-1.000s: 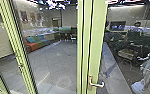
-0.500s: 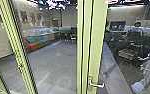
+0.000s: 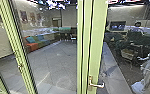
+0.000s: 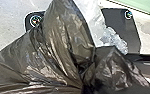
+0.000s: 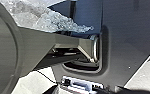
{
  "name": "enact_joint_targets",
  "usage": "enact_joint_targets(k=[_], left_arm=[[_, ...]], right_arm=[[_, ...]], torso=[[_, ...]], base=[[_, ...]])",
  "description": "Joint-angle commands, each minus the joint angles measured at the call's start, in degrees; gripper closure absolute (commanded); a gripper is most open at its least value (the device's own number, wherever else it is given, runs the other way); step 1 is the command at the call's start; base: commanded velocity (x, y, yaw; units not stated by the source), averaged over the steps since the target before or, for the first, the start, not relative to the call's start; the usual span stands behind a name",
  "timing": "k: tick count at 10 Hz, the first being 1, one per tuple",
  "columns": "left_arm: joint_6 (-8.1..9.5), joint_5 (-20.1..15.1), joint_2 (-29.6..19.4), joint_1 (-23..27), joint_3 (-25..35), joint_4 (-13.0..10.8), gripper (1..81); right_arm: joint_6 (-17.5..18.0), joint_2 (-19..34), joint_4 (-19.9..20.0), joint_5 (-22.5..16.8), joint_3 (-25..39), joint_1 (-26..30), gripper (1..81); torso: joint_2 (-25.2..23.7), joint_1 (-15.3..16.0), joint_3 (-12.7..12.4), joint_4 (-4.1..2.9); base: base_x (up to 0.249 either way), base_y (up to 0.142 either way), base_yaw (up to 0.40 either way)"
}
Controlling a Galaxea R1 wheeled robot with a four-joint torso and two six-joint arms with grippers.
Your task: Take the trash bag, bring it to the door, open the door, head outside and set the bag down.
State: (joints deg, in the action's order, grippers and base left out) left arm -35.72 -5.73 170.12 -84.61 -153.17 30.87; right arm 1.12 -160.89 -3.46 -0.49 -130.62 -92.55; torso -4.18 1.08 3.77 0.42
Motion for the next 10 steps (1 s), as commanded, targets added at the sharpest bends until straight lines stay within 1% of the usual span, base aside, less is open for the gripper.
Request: enact_joint_targets(k=[1, 2, 3, 4, 6, 7, 9, 10], left_arm=[[0.30, -5.5, -1.0, 2.1, 0.3, 0.9, 81.1], [0.39, -5.5, -1.0, 1.9, 0.3, 0.9, 81.1], [0.47, -5.5, -0.5, 1.2, 0.4, 0.9, 81.1], [0.47, -5.4, 0.1, 0.5, 0.4, 1.8, 81.1], [0.39, -5.3, 1.0, -0.2, 0.3, 2.0, 81.1], [0.39, -5.3, 1.2, -0.3, 0.3, 1.9, 81.1], [0.30, -5.3, 1.6, -0.2, 0.2, 1.7, 81.1], [0.30, -5.3, 1.8, -0.2, 0.2, 1.5, 81.1]], right_arm=[[0.1, 13.0, 0.2, -2.1, 17.9, 1.0, 1.0], [0.1, 14.9, 0.2, -1.3, 20.4, 0.8, 1.0], [0.1, 17.9, 0.1, 0.1, 24.3, 0.8, 1.0], [0.1, 21.5, 0.3, 0.2, 28.7, 0.7, 1.0], [0.1, 28.3, 0.9, 0.7, 37.1, 1.0, 1.0], [0.1, 31.7, 0.9, 1.7, 41.6, 1.1, 1.0], [0.1, 37.0, 0.9, 2.4, 48.0, 1.4, 1.0], [0.1, 38.8, 1.0, 2.6, 49.8, 1.4, 1.0]], torso=[[0.0, 0.0, 0.0, 0.00], [0.0, 0.0, 0.0, 0.00], [0.0, 0.0, 0.0, 0.00], [0.0, 0.0, 0.0, 0.00], [0.0, 0.0, 0.0, 0.00], [0.0, 0.0, 0.0, 0.00], [0.0, 0.0, 0.0, 0.00], [0.0, 0.0, 0.0, 0.00]], base=[[0.000, 0.000, 0.000], [0.000, 0.000, 0.000], [0.000, 0.000, 0.000], [0.000, 0.000, 0.000], [0.000, 0.000, 0.000], [0.000, 0.000, 0.000], [0.000, 0.000, 0.000], [0.000, 0.000, 0.000]])
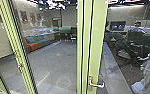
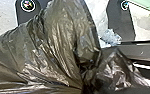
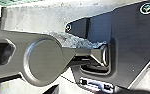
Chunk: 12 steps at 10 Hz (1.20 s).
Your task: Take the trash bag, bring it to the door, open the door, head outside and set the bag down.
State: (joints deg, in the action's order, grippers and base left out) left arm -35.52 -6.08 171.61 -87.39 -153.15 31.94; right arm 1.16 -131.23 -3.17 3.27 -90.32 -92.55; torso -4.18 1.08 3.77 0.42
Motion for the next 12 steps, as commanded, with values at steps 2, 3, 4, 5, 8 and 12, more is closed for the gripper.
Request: enact_joint_targets(k=[2, 3, 4, 5, 8, 12], left_arm=[[-0.07, -4.8, 0.8, 2.5, 0.1, 0.3, 81.1], [-0.07, -4.7, 1.0, 2.5, 0.1, 0.3, 81.1], [-0.07, -4.7, 1.1, 2.6, 0.1, 0.3, 81.1], [-0.07, -4.7, 1.2, 2.6, 0.1, 0.3, 81.1], [0.10, -4.7, 1.4, 2.7, 0.1, 0.3, 81.1], [-0.07, -4.6, 2.3, 2.9, 0.0, 0.3, 81.1]], right_arm=[[0.1, 13.3, 0.7, -0.2, 14.3, 1.4, 1.0], [0.1, 15.6, 0.8, -0.1, 16.8, 1.8, 1.0], [0.1, 18.8, 1.7, 0.0, 20.1, 2.4, 1.0], [0.1, 21.4, 2.3, 0.6, 23.0, 3.3, 1.0], [0.1, 29.1, 3.5, 0.7, 31.0, 7.0, 1.0], [0.3, 37.5, 8.4, -3.2, 36.6, 17.6, 1.0]], torso=[[0.0, 0.0, 0.0, 0.00], [0.0, 0.0, 0.0, 0.00], [0.0, 0.0, 0.0, 0.00], [0.0, 0.0, 0.0, 0.00], [0.0, 0.0, 0.0, 0.00], [0.0, 0.0, 0.0, 0.00]], base=[[0.000, 0.000, 0.000], [0.000, 0.000, 0.000], [0.000, 0.000, 0.000], [0.000, 0.000, 0.000], [0.000, 0.000, 0.000], [0.000, 0.000, 0.000]])
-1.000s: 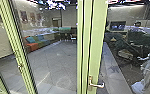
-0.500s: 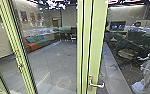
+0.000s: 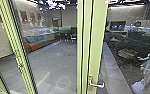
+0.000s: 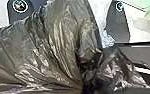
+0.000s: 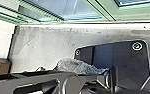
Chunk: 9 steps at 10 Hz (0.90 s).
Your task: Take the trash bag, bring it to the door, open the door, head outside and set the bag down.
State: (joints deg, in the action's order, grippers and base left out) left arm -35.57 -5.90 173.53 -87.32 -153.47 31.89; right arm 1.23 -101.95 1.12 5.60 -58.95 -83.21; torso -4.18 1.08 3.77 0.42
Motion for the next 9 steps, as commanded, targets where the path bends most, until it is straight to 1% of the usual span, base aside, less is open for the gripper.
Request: enact_joint_targets(k=[1, 2, 4, 6, 7, 8, 9], left_arm=[[-0.02, -4.8, 0.3, 2.8, 0.4, 0.4, 81.1], [-0.02, -4.8, 0.3, 2.8, 0.4, 0.4, 81.1], [-0.01, -4.8, 0.3, 2.8, 0.4, 0.4, 81.1], [0.15, -4.7, 0.3, 2.8, 0.3, 0.4, 81.1], [0.15, -4.7, 0.3, 2.8, 0.4, 0.4, 81.1], [0.15, -4.6, 0.3, 2.8, 0.3, 0.5, 81.1], [0.15, -4.6, 0.4, 2.9, 0.3, 0.5, 81.1]], right_arm=[[0.3, 9.9, 5.6, -7.2, 6.4, 11.3, 1.0], [0.4, 10.8, 6.8, -8.2, 7.1, 13.9, 1.0], [0.4, 12.4, 9.8, -12.3, 8.6, 20.7, 1.0], [0.5, 14.2, 12.8, -18.2, 9.0, 28.5, 1.0], [0.5, 14.6, 13.9, -20.3, 9.0, 32.1, 1.0], [0.5, 14.6, 14.7, -23.6, 8.9, 35.4, 1.0], [2.1, 14.6, 14.8, -25.6, 8.6, 38.3, 1.0]], torso=[[0.0, 0.0, 0.0, 0.00], [0.0, 0.0, 0.0, 0.00], [0.0, 0.0, 0.0, 0.00], [0.0, 0.0, 0.0, 0.00], [0.0, 0.0, 0.0, 0.00], [0.0, 0.0, 0.0, 0.00], [0.0, 0.0, 0.0, 0.00]], base=[[0.000, 0.000, 0.000], [0.000, 0.000, 0.000], [0.000, 0.000, 0.000], [0.000, 0.000, 0.000], [0.000, 0.000, 0.000], [0.000, 0.000, 0.000], [0.000, 0.000, 0.000]])
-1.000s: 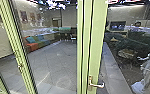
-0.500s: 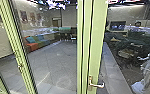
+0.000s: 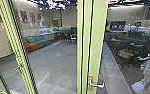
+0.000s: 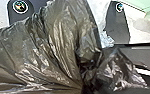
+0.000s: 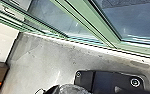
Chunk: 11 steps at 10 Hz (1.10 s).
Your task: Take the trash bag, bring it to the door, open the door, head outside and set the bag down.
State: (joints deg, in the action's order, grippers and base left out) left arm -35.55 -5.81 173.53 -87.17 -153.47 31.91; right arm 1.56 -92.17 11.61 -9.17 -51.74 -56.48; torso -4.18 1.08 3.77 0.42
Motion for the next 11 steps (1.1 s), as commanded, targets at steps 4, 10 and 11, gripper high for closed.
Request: enact_joint_targets(k=[4, 10, 11], left_arm=[[0.13, -4.7, 0.6, 2.8, 0.4, 0.4, 81.1], [0.22, -4.7, 0.7, 3.1, 0.4, 0.5, 81.1], [0.22, -4.7, 0.8, 3.1, 0.3, 0.5, 81.1]], right_arm=[[7.0, 2.9, 4.1, -15.9, 0.0, 20.8, 1.0], [18.1, -4.5, 3.4, -24.8, -4.6, 34.7, 1.0], [19.4, -5.9, 3.4, -25.0, -5.1, 36.1, 1.0]], torso=[[0.0, 0.0, 0.0, 0.00], [0.0, 0.0, 0.0, 0.00], [0.0, 0.0, 0.0, 0.00]], base=[[0.000, 0.000, 0.000], [0.000, 0.000, 0.000], [0.000, 0.000, 0.000]])
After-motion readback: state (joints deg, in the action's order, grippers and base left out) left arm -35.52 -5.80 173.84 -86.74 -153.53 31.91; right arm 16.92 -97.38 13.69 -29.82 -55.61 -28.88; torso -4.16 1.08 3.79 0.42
